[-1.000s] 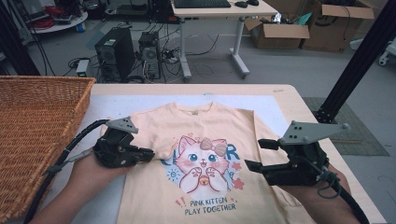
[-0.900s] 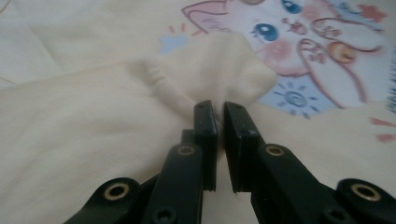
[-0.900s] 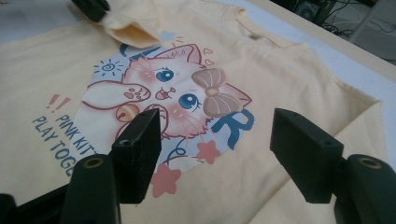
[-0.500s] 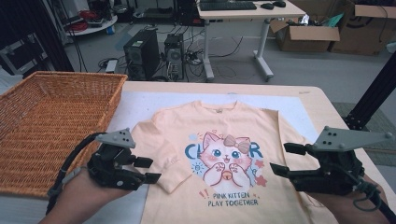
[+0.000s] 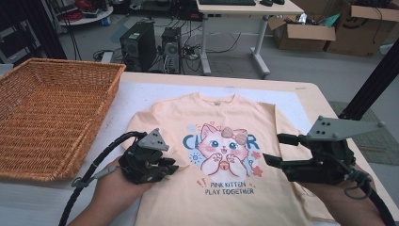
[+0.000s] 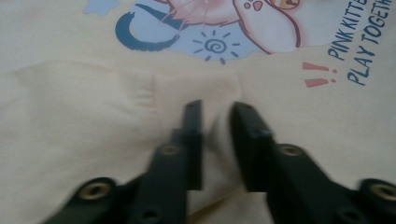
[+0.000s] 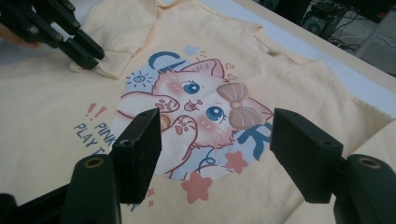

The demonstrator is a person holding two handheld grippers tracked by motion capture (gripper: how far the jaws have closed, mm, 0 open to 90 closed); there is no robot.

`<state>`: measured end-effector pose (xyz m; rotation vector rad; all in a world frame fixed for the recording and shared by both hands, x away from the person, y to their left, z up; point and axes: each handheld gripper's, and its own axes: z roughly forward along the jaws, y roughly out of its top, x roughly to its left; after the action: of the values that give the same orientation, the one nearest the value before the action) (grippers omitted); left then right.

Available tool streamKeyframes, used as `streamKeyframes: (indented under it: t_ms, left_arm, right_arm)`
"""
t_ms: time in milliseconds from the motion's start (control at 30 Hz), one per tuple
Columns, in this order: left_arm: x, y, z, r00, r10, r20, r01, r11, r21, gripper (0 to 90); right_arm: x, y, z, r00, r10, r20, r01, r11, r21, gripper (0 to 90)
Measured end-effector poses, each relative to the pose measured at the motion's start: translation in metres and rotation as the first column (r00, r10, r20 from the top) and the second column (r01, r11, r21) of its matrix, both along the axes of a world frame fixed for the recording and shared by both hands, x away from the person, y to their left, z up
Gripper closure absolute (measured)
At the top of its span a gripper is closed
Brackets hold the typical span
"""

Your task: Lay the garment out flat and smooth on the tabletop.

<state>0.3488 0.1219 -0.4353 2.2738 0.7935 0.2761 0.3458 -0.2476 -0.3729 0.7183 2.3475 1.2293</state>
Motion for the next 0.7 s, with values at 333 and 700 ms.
streamKeyframes:
  t_ms: [333,700]
  left_arm:
    - [-0.050,0.058,0.015,0.9948,-0.055,-0.085,0.048,0.9948,-0.090,84.8]
    - [-0.058,0.035,0.006,0.9996,0.016,-0.024,-0.018,0.9963,-0.084,45.2]
  right_arm:
    - [-0.002,-0.004,0.001,1.0000,-0.002,0.006,0.002,1.000,0.000,34.4]
    - [-0.005,0.003,0.005,0.9998,0.011,0.018,-0.011,1.000,0.006,34.3]
